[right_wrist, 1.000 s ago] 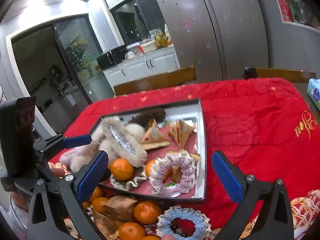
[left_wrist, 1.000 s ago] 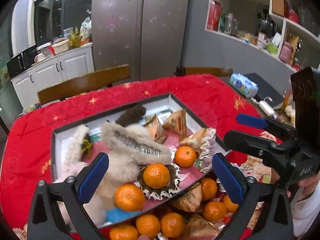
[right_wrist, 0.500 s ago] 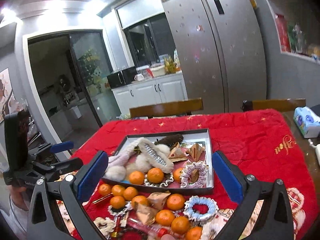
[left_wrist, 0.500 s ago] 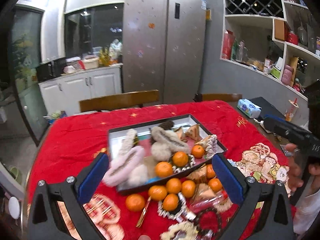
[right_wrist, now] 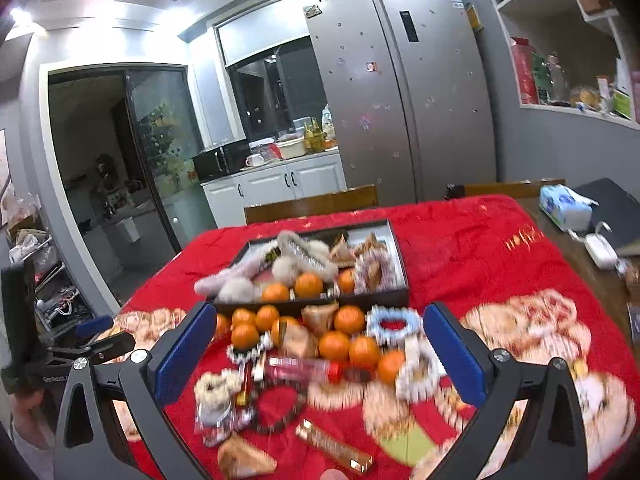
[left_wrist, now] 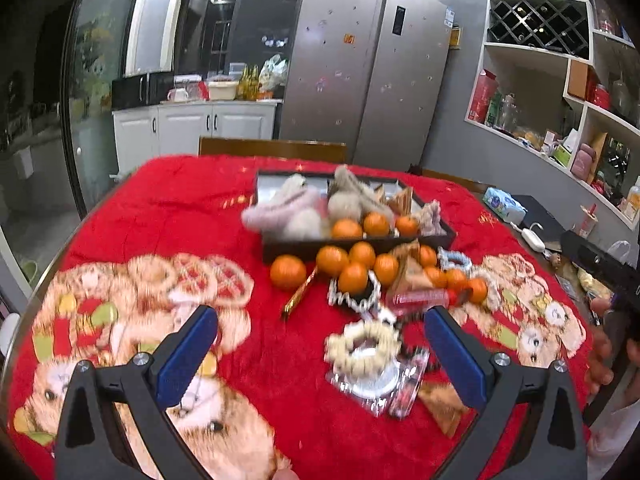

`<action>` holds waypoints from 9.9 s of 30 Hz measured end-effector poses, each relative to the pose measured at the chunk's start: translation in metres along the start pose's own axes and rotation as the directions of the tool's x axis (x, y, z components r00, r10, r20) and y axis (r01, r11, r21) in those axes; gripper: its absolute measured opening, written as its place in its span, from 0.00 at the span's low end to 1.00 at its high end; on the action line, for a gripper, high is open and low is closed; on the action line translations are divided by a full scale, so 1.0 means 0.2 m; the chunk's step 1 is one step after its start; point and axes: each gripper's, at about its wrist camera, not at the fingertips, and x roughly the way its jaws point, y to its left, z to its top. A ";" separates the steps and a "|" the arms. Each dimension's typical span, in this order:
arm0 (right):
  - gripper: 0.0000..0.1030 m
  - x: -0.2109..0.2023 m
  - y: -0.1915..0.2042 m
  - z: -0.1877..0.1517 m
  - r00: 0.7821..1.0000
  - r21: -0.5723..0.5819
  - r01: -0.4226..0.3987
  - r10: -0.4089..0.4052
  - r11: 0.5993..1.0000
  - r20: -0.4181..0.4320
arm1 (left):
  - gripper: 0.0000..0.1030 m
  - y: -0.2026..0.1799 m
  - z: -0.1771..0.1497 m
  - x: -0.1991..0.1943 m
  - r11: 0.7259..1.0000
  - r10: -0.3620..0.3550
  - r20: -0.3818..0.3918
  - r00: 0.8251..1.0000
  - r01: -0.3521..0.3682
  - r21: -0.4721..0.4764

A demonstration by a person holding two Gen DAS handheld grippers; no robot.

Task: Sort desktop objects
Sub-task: 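Withdraw both open tools from the box back toward the loose items, then move the left tool onto a loose orange while the right tool approaches another orange, then close the left tool on its orange while the right tool closes on another orange, then lift and carry both held oranges up and over into the black box, then open the left tool to drop its orange while the right tool releases its orange, then withdraw both open tools from the box back toward the loose items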

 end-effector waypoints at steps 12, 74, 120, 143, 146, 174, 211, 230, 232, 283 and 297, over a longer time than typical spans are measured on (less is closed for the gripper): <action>1.00 -0.05 -0.02 0.02 0.999 0.018 -0.031 0.031 0.999 0.019 | 1.00 -0.04 0.12 -0.01 0.999 0.010 0.045 0.999 -0.012 0.040; 0.63 0.75 -0.20 -0.17 0.940 0.032 -0.055 0.062 0.998 -0.334 | 0.55 -0.21 0.20 0.95 0.975 -0.038 -0.230 0.972 0.087 0.205; 0.28 0.69 -0.17 -0.21 0.935 -0.081 0.021 -0.048 0.996 -0.351 | 0.34 -0.25 0.13 0.89 0.976 -0.072 -0.217 0.974 0.114 0.184; 0.28 0.60 -0.09 -0.15 0.973 -0.009 -0.097 0.093 0.995 -0.211 | 0.33 -0.20 0.18 0.76 0.990 -0.089 -0.104 0.991 0.099 0.100; 0.28 0.60 -0.06 -0.15 0.969 0.003 -0.143 0.140 0.990 -0.201 | 0.33 -0.19 0.18 0.75 0.995 -0.069 -0.079 0.995 0.075 0.072; 0.29 0.54 0.01 -0.05 0.965 -0.002 -0.216 0.213 0.976 -0.154 | 0.33 -0.30 0.29 0.70 0.988 -0.054 -0.064 0.996 0.063 0.144; 0.29 1.33 -0.18 0.24 0.904 0.089 -0.148 0.172 0.985 -0.392 | 0.33 -0.35 0.66 1.37 0.967 -0.030 -0.192 0.981 0.077 0.244; 0.29 1.40 -0.19 0.18 0.904 0.102 -0.155 0.183 0.983 -0.386 | 0.34 -0.33 0.62 1.45 0.968 -0.046 -0.227 0.973 0.100 0.228; 0.29 1.39 -0.18 0.18 0.908 0.082 -0.154 0.174 0.985 -0.381 | 0.33 -0.32 0.62 1.45 0.969 -0.052 -0.229 0.972 0.105 0.223; 1.00 1.18 -0.20 0.35 0.919 0.140 -0.303 0.328 0.943 -0.219 | 1.00 -0.27 0.75 1.27 0.984 0.043 -0.140 0.989 -0.018 0.176; 1.00 0.88 -0.08 0.50 0.945 0.055 -0.302 0.307 0.952 -0.117 | 1.00 -0.20 0.91 0.79 0.994 0.025 0.003 1.000 -0.025 0.111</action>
